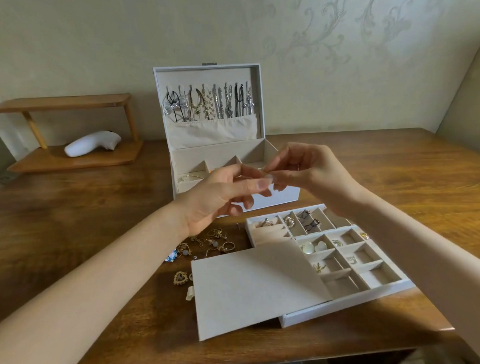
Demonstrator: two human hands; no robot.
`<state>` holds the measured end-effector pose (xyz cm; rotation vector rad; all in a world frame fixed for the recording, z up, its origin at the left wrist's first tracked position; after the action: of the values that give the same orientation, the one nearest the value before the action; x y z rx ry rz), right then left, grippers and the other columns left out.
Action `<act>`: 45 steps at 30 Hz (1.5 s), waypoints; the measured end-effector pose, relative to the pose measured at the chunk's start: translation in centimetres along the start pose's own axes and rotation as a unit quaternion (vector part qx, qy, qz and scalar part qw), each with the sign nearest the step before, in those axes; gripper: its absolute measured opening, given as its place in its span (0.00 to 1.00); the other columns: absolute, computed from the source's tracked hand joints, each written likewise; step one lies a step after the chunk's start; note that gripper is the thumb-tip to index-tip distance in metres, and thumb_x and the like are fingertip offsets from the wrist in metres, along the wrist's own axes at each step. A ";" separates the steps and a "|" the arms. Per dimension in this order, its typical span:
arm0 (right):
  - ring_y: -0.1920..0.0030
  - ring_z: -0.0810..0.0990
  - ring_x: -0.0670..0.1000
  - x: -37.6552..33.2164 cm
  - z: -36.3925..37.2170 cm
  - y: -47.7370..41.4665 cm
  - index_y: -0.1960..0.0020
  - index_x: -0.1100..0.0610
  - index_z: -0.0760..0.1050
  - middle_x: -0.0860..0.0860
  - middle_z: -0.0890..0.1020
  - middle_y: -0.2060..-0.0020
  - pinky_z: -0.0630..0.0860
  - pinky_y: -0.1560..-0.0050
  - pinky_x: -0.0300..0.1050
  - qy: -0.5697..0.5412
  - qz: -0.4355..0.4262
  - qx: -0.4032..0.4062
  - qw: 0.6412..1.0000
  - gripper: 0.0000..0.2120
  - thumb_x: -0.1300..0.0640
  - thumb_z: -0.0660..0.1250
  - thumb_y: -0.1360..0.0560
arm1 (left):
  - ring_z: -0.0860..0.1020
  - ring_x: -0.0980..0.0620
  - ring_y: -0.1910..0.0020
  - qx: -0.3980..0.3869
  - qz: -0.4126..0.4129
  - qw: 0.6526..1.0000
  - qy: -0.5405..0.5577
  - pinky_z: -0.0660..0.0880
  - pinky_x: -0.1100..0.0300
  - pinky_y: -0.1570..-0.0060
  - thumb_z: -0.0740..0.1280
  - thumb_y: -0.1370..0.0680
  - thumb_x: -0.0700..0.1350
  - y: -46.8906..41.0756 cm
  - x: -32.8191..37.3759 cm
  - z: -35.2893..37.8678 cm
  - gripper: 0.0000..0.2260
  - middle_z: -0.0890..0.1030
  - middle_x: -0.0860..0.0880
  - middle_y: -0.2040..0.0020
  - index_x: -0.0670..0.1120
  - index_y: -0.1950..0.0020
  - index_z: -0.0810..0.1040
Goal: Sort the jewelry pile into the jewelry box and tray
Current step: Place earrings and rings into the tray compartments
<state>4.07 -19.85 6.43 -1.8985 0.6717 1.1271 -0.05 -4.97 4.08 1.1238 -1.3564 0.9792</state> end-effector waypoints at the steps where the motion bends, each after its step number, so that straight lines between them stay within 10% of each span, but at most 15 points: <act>1: 0.69 0.77 0.45 -0.1 -0.1 0.0 0.61 0.59 0.78 0.48 0.81 0.70 0.75 0.64 0.35 0.012 -0.003 0.004 1.000 0.07 0.70 0.71 0.31 | 0.72 0.57 0.68 0.013 0.014 0.999 -0.037 0.66 0.68 0.72 0.70 0.29 0.44 0.0 0.0 0.0 0.15 0.81 0.51 0.61 0.44 0.44 0.75; 21: 0.67 0.79 0.49 0.3 -1.5 0.2 0.54 0.59 0.80 0.52 0.83 0.68 0.77 0.63 0.39 0.017 0.020 0.007 1.000 0.06 0.68 0.71 0.29 | 0.72 0.58 0.67 0.011 0.052 0.990 -0.133 0.66 0.68 0.71 0.69 0.26 0.46 -0.2 0.4 0.7 0.08 0.83 0.52 0.57 0.47 0.48 0.79; 34: 0.63 0.81 0.52 1.1 -0.7 1.5 0.54 0.62 0.77 0.55 0.83 0.63 0.78 0.57 0.46 -0.005 0.097 -0.045 0.994 0.15 0.52 0.72 0.35 | 0.65 0.58 0.73 0.057 0.083 0.994 -0.034 0.64 0.71 0.75 0.66 0.24 0.43 -0.4 0.9 0.4 0.02 0.76 0.58 0.72 0.46 0.55 0.77; 45: 0.66 0.81 0.49 1.7 0.3 1.6 0.58 0.62 0.77 0.55 0.83 0.66 0.80 0.58 0.42 -0.100 0.088 0.007 0.991 0.09 0.59 0.72 0.35 | 0.65 0.58 0.73 0.043 0.094 0.995 0.016 0.60 0.68 0.75 0.69 0.32 0.48 -0.6 0.7 0.4 0.10 0.75 0.54 0.68 0.44 0.55 0.78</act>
<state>3.56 -20.53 4.26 -1.7121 0.7421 1.3985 0.44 -5.51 4.73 1.0527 -1.4247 1.1958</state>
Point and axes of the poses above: each hand's wrist, its own y-axis away from the middle knuckle, its own z-axis out of the palm, x = y × z, the point moved 4 cm from there along -y, towards the middle knuckle
